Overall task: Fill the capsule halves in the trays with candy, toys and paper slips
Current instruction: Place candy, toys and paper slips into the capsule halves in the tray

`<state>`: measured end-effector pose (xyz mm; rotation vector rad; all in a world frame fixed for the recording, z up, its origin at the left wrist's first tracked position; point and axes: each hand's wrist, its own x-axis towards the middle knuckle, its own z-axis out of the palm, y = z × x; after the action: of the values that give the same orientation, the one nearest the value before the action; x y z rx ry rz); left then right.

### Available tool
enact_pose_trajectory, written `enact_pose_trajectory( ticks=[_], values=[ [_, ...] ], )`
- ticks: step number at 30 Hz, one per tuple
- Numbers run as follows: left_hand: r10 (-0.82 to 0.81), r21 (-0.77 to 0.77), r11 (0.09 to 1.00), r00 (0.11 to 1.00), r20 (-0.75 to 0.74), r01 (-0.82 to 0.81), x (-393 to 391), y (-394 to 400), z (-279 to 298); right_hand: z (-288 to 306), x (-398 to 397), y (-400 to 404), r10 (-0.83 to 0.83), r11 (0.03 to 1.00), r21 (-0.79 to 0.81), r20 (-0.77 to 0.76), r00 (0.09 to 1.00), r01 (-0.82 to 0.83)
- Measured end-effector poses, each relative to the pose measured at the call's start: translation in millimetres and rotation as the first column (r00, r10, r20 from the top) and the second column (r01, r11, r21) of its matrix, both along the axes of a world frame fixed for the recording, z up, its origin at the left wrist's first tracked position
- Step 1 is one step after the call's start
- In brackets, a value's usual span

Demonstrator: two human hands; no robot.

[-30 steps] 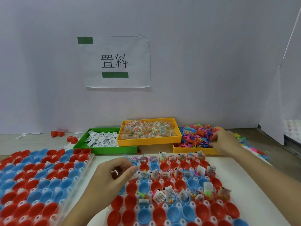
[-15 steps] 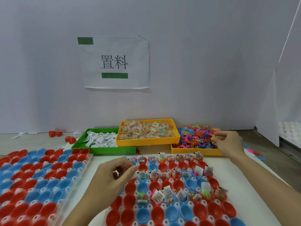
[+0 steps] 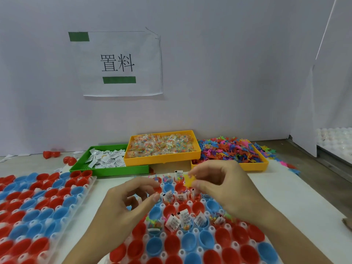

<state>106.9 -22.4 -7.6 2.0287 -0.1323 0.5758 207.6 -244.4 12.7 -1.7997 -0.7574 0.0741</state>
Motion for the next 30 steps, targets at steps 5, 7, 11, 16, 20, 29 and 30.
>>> enact_pose_trajectory(
  ticks=[5, 7, 11, 16, 20, 29, 30],
  values=[
    [-0.102, -0.064, 0.993, 0.994, -0.024, 0.101, -2.4, -8.0, 4.7, -4.1, -29.6, 9.7, 0.161, 0.983, -0.080, -0.035, 0.986, -0.163],
    [-0.126, -0.072, 0.990, 0.992, -0.019, 0.124, -2.8, -10.4, 5.5, -6.6, -34.2, 12.4, 0.165, 0.980, -0.110, 0.001, 0.986, -0.164],
    [-0.180, -0.143, 0.975, 0.982, -0.049, 0.172, -3.4, -10.3, 4.9, -9.8, -37.1, 15.8, 0.150, 0.986, -0.080, 0.047, 0.988, -0.146],
    [-0.148, -0.225, 0.966, 0.986, -0.075, 0.128, -2.2, -8.2, 3.7, -14.8, -38.3, 18.7, 0.126, 0.992, -0.028, 0.084, 0.988, -0.124],
    [-0.027, -0.176, 0.984, 0.993, -0.111, 0.007, -3.8, 8.9, 10.2, -17.3, -31.9, 14.2, 0.046, 0.999, 0.008, 0.124, 0.991, -0.048],
    [-0.008, 0.087, 0.995, 0.939, -0.345, 0.041, -10.0, 40.9, 12.6, -22.6, -18.7, 8.0, -0.059, 0.998, -0.005, 0.178, 0.982, 0.061],
    [-0.009, 0.098, 0.994, 0.932, -0.362, 0.047, -10.2, 40.4, 12.2, -22.5, -18.2, 7.9, -0.063, 0.998, -0.008, 0.187, 0.980, 0.065]
  ],
)
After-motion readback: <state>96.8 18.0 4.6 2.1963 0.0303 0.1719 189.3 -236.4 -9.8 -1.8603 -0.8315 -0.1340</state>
